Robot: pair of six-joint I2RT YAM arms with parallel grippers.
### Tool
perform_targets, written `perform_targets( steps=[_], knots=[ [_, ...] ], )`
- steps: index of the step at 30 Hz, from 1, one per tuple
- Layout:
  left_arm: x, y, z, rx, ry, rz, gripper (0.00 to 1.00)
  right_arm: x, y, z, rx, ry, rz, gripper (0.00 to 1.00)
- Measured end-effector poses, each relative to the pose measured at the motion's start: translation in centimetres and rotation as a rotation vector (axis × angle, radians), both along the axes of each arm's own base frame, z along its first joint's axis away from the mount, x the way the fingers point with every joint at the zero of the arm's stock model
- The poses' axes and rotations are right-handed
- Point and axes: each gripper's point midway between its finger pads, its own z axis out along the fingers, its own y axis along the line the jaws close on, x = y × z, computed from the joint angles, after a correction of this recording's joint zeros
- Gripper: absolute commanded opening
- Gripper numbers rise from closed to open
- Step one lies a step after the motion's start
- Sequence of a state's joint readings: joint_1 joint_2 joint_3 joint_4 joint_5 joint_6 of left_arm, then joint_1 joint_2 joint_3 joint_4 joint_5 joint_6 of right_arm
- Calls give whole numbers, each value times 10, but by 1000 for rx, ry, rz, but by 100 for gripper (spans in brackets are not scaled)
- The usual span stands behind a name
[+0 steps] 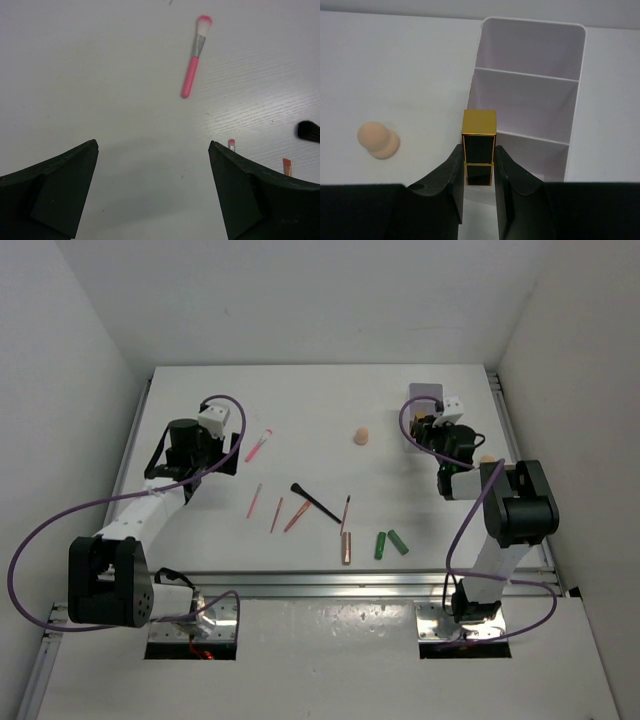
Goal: Organize the makeup
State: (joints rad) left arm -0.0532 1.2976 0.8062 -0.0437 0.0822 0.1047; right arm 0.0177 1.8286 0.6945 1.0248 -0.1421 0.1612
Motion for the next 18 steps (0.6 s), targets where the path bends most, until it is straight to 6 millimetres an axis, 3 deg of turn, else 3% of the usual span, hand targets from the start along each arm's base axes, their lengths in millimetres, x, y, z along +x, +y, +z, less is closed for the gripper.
perform_targets(
  steps=[2,3,6,11,18],
  knots=[
    [0,0,0,0,0,0,99,-4,-2,-6,-2,15,-12,20],
    [0,0,0,0,0,0,99,-6,-3,-9,-3,22,-15,36],
    [0,0,0,-1,0,-2,99,-7,-5,-12,-8,30,-26,46],
    [0,-1,0,-2,-2,-4,99,-9,-4,-5,-17,29,-24,55],
    [-2,-3,-3,-9,4,-17,99,-9,11,43,-75,24,23,72]
  ],
)
